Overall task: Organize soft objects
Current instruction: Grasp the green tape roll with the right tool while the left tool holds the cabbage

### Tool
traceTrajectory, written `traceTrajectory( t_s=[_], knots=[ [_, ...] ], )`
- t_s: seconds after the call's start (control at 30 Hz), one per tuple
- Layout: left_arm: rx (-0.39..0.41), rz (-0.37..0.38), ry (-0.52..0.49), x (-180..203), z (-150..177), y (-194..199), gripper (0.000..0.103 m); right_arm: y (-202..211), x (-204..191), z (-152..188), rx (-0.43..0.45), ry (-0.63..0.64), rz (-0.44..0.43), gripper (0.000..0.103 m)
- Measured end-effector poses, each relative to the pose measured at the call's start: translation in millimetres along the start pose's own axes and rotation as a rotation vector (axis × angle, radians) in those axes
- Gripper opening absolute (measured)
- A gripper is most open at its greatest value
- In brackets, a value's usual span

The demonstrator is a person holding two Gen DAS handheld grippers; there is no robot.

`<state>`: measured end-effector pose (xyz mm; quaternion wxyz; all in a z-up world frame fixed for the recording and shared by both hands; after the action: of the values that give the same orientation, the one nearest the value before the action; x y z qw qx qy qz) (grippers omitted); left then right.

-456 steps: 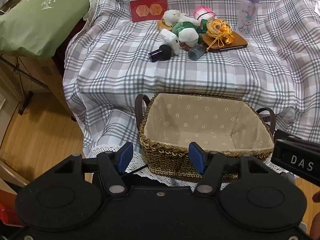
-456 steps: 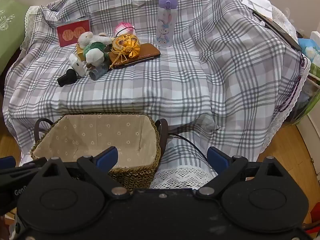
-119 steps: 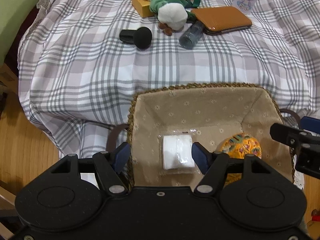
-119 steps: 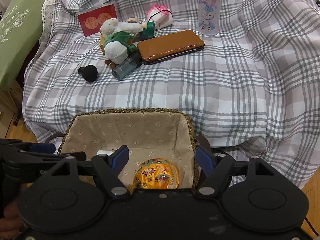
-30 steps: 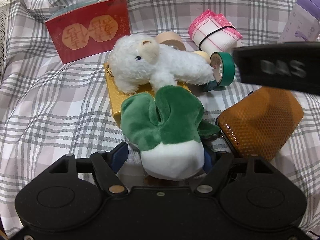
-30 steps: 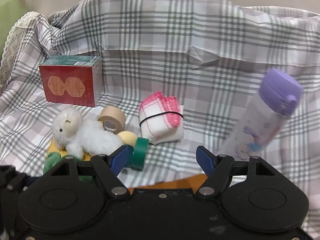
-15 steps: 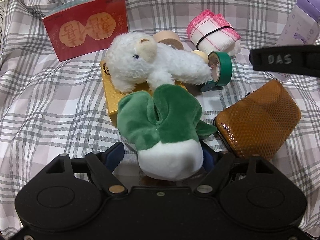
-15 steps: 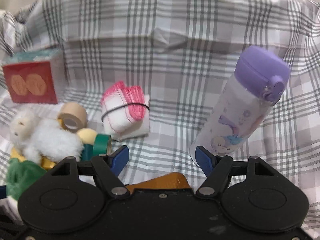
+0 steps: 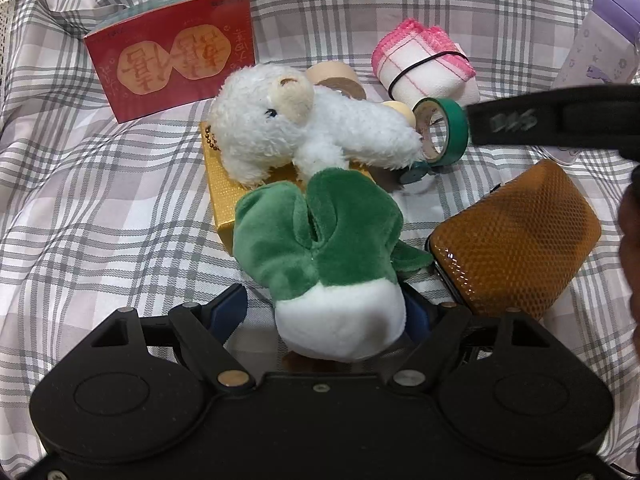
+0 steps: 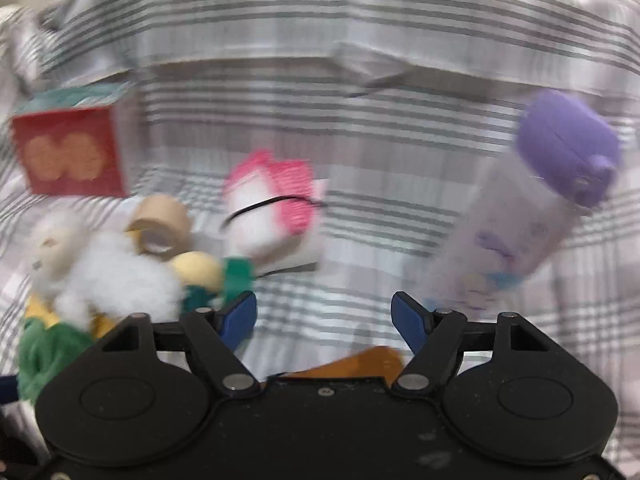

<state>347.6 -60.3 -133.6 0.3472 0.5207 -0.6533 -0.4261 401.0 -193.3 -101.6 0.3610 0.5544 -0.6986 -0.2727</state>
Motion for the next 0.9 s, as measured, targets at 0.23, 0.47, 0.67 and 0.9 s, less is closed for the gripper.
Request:
traceTrajectory(
  t_s=[0.23, 0.47, 0.67, 0.9],
  knots=[
    [0.0, 0.0, -0.001, 0, 0, 0, 0.077, 17, 7, 6, 0.075, 0.033, 0.016, 0.072],
    [0.002, -0.003, -0.001, 0, 1, -1, 0.079, 21, -24, 3, 0.106, 0.111, -0.031, 0.073],
    [-0.007, -0.002, 0.002, -1, -1, -1, 0.079, 4, -10, -5, 0.061, 0.035, 0.03, 0.072],
    [-0.004, -0.003, 0.002, 0, -1, -1, 0.079, 8, 10, 2, 0.071, 0.026, 0.135, 0.071]
  ],
)
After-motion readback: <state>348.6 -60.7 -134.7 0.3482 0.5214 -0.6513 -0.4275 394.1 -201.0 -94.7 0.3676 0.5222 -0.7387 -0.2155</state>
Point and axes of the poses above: each gripper's, at about its wrist camera, not at the fingertips, and y roughly against the way its jaws point, x to its right, z to its underside, the point moved 6 cm from there along -y, roughly the way its jaws point, and after that the axes turned 6 degrees about -x, right-handed, at the moved point
